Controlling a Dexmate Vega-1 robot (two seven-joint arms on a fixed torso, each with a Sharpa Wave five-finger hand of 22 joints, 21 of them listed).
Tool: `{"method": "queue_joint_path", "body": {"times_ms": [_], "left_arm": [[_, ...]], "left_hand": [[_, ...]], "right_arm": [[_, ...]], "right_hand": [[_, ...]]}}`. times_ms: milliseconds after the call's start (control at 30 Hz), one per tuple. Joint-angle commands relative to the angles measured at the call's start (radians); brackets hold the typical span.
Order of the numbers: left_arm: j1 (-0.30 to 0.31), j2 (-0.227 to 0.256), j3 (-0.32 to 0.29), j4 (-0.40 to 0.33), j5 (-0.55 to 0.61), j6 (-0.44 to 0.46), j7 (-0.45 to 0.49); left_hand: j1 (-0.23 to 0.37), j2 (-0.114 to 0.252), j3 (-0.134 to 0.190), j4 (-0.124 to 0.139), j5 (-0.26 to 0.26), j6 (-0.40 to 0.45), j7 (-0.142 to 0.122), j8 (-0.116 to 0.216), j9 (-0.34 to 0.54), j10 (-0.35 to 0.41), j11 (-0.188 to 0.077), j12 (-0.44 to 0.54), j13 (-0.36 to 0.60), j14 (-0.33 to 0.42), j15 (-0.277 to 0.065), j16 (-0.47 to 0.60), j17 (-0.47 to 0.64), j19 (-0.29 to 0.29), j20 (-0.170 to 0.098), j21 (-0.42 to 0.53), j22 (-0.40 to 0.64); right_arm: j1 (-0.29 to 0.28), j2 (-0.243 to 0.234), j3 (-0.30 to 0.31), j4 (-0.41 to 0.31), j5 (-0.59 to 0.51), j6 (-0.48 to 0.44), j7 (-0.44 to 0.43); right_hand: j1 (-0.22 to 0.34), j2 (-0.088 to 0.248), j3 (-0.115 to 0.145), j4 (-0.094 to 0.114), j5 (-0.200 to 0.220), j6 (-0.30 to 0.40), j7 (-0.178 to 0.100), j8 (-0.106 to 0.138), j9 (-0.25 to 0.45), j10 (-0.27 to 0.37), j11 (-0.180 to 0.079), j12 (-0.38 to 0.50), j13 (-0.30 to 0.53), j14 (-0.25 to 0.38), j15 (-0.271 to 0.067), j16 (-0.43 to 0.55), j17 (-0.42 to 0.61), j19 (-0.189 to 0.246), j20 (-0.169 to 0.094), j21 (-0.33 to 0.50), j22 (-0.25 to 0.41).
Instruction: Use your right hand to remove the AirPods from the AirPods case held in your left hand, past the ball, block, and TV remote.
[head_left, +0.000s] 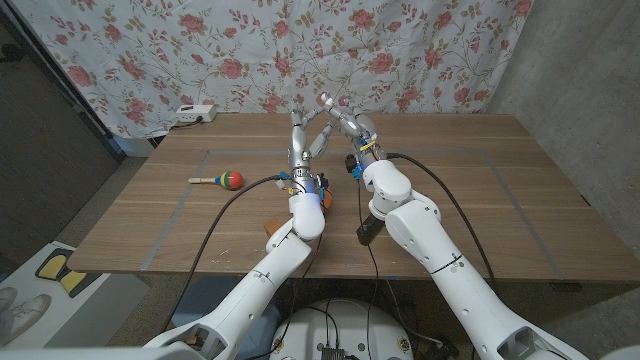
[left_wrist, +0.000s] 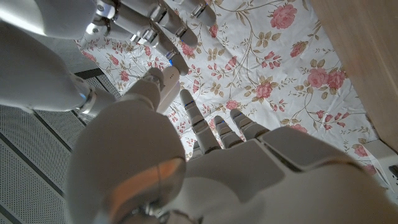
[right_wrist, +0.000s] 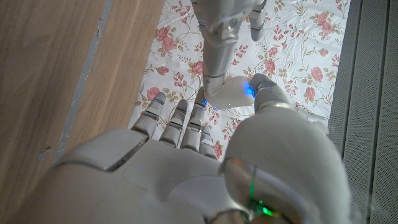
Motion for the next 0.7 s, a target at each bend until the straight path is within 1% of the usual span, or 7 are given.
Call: {"method": "queue_joint_path", "body": {"times_ms": [33,100,133,167,333,367,700], "left_arm": [[-0.005,0.004,0.003,0.011,-0.013,-0.023,-0.013],[-0.003,0.008,0.002,0.003,-0.020,-0.017,-0.027],[-0.002,0.001,0.001,0.008,-0.013,-0.018,-0.010],[-0.002,0.004,0.000,0.006,-0.023,-0.023,-0.023],[0.000,0.001,-0.001,0.007,-0.016,-0.024,-0.012],[0.000,0.011,-0.001,-0.001,-0.031,-0.026,-0.041],[0.007,0.003,-0.005,-0.005,-0.021,-0.022,-0.027]], "left_hand": [[0.005,0.004,-0.006,0.001,-0.002,-0.067,0.001,0.002,0.005,0.019,-0.001,0.006,0.005,0.015,-0.007,0.008,0.003,0.005,0.005,0.003,0.002],[0.005,0.005,-0.007,0.001,-0.002,-0.063,0.001,0.003,0.005,0.023,-0.001,0.007,0.007,0.019,-0.009,0.009,0.003,0.004,0.006,0.003,0.002],[0.005,0.006,-0.008,0.002,-0.002,-0.061,0.001,0.003,0.005,0.024,-0.001,0.008,0.007,0.021,-0.010,0.010,0.003,0.005,0.006,0.003,0.002],[0.005,0.006,-0.008,0.002,-0.002,-0.060,0.001,0.003,0.005,0.026,-0.001,0.008,0.008,0.022,-0.011,0.010,0.003,0.005,0.006,0.003,0.002],[0.006,0.007,-0.013,0.003,-0.002,-0.046,0.000,0.007,0.005,0.034,-0.002,0.012,0.011,0.034,-0.015,0.013,0.003,0.006,0.006,0.003,0.002],[0.006,0.007,-0.014,0.003,-0.002,-0.044,0.000,0.007,0.005,0.035,-0.002,0.012,0.012,0.035,-0.015,0.013,0.003,0.006,0.006,0.003,0.002],[0.008,0.010,-0.019,0.004,-0.001,-0.030,0.001,0.009,0.004,0.044,-0.002,0.015,0.016,0.042,-0.015,0.013,0.003,0.008,0.010,0.004,0.002]], "right_arm": [[-0.001,0.000,-0.007,0.002,-0.005,-0.004,0.005],[-0.001,-0.001,-0.009,0.002,-0.007,-0.004,0.005],[-0.001,-0.001,-0.009,0.001,-0.008,-0.005,0.005],[-0.001,-0.001,-0.010,0.002,-0.009,-0.004,0.005],[-0.001,-0.003,-0.012,0.000,-0.012,-0.007,0.006],[-0.002,-0.003,-0.012,0.000,-0.011,-0.006,0.008],[-0.002,-0.005,-0.015,-0.002,-0.017,-0.008,0.007]], "right_hand": [[-0.001,0.009,-0.002,0.001,0.004,0.010,-0.002,0.005,0.002,0.102,-0.111,0.006,0.002,-0.003,-0.095,-0.006,0.004,0.002,-0.003,0.002,0.002],[-0.001,0.009,-0.002,0.000,0.004,0.010,-0.003,0.005,0.002,0.102,-0.111,0.007,0.002,-0.003,-0.095,-0.007,0.005,0.003,-0.003,0.002,0.002],[-0.001,0.009,-0.002,0.000,0.004,0.010,-0.003,0.004,0.002,0.102,-0.109,0.007,0.001,-0.003,-0.095,-0.007,0.005,0.003,-0.002,0.002,0.002],[-0.002,0.008,-0.002,0.000,0.004,0.010,-0.002,0.004,0.002,0.100,-0.109,0.007,0.001,-0.002,-0.095,-0.007,0.005,0.003,-0.001,0.002,0.002],[-0.004,0.007,-0.003,0.002,0.005,0.013,-0.003,0.005,0.002,0.105,-0.106,0.010,0.000,-0.002,-0.093,-0.008,0.005,0.004,-0.001,0.002,0.002],[-0.004,0.007,-0.003,0.001,0.005,0.014,-0.002,0.005,0.002,0.105,-0.106,0.010,0.000,-0.001,-0.093,-0.008,0.005,0.004,0.000,0.002,0.002],[-0.006,0.007,-0.002,0.002,0.007,0.026,-0.005,0.007,0.002,0.107,-0.108,0.013,-0.002,0.001,-0.094,-0.009,0.006,0.005,-0.003,0.002,0.002]]}}
